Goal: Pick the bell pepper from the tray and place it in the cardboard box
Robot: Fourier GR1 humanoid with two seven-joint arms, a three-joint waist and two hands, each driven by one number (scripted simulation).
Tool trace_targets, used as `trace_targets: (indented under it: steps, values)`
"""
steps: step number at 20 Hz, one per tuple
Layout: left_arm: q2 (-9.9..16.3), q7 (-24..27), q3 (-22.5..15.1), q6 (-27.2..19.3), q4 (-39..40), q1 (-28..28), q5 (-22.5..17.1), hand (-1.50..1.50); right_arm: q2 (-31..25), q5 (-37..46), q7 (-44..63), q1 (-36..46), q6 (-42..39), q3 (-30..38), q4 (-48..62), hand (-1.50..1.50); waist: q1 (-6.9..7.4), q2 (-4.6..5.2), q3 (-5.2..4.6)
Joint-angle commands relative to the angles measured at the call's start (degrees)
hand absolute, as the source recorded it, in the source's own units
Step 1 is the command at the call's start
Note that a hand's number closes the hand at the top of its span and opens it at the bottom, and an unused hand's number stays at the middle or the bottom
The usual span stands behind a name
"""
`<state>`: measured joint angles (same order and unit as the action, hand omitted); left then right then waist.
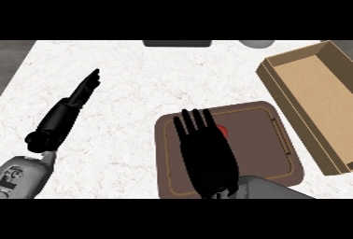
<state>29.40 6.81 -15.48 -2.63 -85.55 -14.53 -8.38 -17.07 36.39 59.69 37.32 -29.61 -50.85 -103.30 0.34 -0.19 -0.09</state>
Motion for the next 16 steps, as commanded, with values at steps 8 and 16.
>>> trace_targets:
  steps: [8, 16]
  values:
    - [-2.18, 0.13, 1.02, -0.42, -1.08, 1.97, 2.71, 0.00, 7.09, 12.54, 5.44, -1.99, -1.24, -1.64, 10.30, -1.50, -0.08, 0.13, 0.08]
    - [-1.40, -2.57, 4.04, 3.30, -2.94, 1.68, 1.94, 0.00, 7.49, 17.03, 2.77, -4.83, -7.73, 1.95, 10.57, -1.50, -0.35, 0.01, 0.09]
